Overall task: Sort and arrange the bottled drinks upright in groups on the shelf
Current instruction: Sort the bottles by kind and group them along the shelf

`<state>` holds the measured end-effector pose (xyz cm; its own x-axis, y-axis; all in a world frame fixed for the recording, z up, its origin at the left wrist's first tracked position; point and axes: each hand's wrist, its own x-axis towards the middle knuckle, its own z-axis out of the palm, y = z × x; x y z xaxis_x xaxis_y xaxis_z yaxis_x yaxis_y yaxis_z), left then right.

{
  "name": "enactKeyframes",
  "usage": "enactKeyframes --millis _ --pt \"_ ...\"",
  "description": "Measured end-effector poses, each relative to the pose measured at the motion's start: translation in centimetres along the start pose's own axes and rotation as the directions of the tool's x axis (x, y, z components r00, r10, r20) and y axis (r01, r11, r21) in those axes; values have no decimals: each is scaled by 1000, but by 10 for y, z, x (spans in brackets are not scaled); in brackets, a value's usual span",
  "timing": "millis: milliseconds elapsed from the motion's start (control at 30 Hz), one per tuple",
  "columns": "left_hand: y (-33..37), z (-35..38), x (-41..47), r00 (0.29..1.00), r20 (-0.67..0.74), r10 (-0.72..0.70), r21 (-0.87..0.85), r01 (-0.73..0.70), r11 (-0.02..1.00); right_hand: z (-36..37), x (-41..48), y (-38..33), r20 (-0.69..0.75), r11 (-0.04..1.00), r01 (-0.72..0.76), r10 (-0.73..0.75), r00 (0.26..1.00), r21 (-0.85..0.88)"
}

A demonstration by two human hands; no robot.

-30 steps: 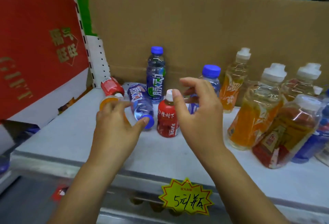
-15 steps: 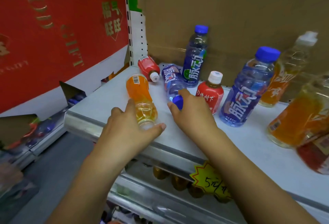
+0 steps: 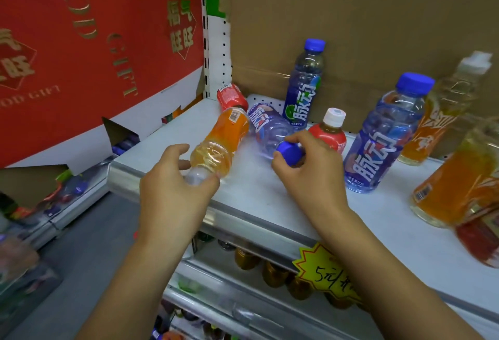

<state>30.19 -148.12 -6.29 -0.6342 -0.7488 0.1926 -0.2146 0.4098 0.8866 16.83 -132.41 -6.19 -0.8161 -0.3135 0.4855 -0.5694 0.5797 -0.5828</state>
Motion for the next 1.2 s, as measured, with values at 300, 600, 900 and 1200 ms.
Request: enactKeyframes --millis 300,600,900,1200 --pt "36 -9 33 939 -262 223 7 -229 973 -33 27 -16 -298 954 299 -288 910 -9" --pt "88 -8 90 853 -311 419 -11 -444 896 -55 76 -37 -127 930 367 -367 921 -29" --pt "70 8 134 800 -340 494 31 -515 857 -65 127 -56 162 935 276 -243 956 -223" --pt "45 24 153 851 -206 483 -163 -517 840 -18 114 -101 -74 846 490 -514 855 -212"
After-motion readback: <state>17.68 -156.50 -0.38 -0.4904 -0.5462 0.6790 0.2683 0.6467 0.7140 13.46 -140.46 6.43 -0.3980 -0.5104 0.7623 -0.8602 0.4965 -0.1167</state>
